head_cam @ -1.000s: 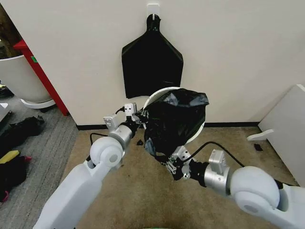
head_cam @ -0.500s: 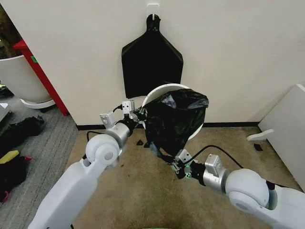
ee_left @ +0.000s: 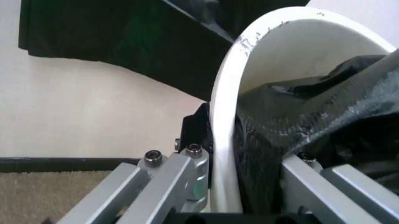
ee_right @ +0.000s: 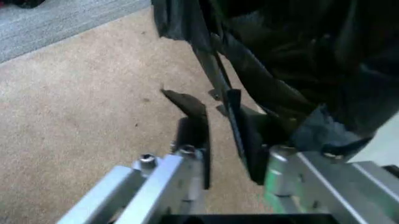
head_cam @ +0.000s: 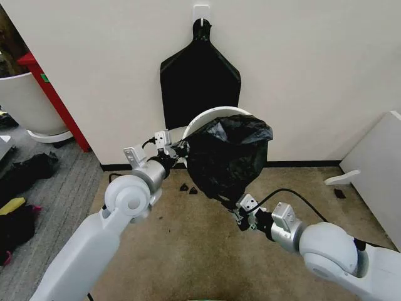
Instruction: Place the garbage bag over the trash bin.
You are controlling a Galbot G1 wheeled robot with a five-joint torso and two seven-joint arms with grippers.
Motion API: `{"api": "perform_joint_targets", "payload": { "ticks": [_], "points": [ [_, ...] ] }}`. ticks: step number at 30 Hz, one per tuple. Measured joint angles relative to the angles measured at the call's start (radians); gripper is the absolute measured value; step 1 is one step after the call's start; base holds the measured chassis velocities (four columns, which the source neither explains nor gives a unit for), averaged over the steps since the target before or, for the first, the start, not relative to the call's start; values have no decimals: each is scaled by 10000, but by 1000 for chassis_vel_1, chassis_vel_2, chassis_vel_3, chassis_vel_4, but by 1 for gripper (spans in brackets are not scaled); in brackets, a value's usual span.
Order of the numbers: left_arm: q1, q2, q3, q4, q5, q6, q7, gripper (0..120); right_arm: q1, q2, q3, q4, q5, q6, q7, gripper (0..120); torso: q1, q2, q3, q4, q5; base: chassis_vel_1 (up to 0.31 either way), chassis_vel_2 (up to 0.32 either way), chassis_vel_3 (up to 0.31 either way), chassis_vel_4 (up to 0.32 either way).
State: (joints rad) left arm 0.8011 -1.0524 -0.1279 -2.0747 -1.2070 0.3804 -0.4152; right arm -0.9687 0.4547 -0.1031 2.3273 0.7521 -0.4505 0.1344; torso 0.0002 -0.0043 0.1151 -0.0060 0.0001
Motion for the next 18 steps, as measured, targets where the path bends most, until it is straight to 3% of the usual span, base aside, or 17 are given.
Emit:
{"api": "perform_joint_targets", "payload": {
  "ticks": [1,2,18],
  "points": [
    [-1,-4,-21,4,-46,-2,-26,4,-183,-55,209,130,57,11,24,23,0,0,0,-2,0,0,0,0,0],
    [32,69,-78,26,-147,-34,-62,4,-403,-114,455,484,167,155,235,36,0,0,0,-1,0,0,0,0,0],
    [-128,51,-132,280,-614,-251,-333,4,-1334,-77,1246,1319,1586,611,629,94,0,0,0,-1,0,0,0,0,0]
  ]
}}
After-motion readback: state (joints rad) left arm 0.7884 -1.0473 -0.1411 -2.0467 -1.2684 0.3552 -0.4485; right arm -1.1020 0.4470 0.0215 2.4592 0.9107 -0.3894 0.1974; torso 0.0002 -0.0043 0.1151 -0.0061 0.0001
